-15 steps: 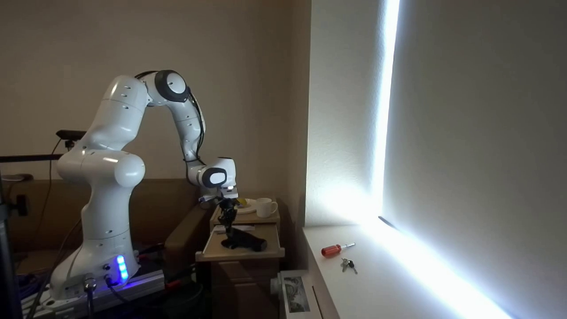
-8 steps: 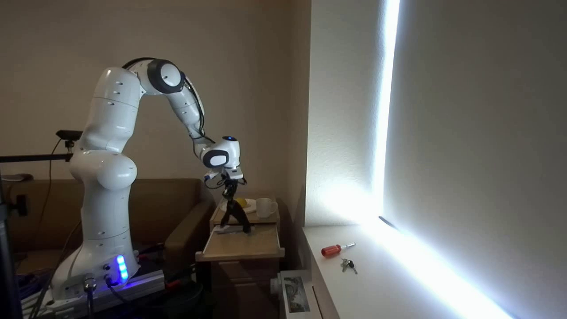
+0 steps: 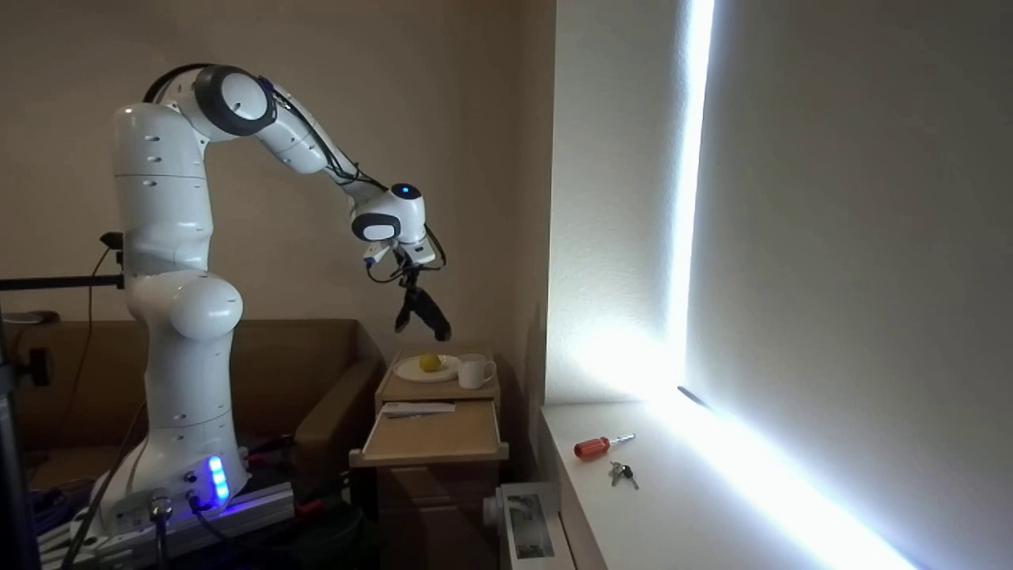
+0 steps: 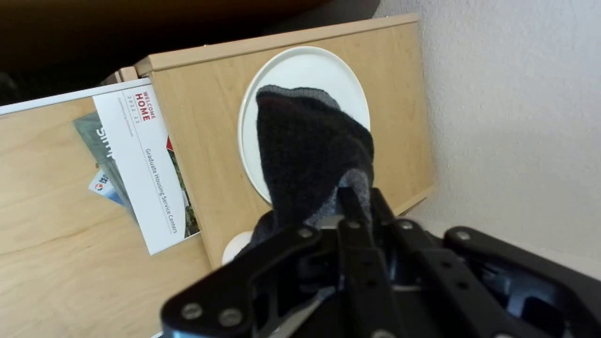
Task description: Put the sock in the cup then close the first top drawer
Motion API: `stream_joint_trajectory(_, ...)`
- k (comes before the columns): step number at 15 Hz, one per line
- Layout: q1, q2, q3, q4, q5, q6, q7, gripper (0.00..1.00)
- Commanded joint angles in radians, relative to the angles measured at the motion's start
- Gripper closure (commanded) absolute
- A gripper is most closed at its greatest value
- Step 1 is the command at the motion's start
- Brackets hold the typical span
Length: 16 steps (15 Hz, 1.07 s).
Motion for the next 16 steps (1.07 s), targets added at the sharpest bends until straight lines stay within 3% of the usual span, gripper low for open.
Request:
stream_joint_trajectory(1,0.028,0.006,-0.021,-0.025,0.016,0.036,-0.008,0.98)
stream_joint_trajectory(8,0.013,0.122,-0.022,0.099,0.488,0.166,-0.184,0.98)
stream_joint_trajectory(16,0.021,0.387,-0.017,0.364,0.762,0.256,-0.330,0.98)
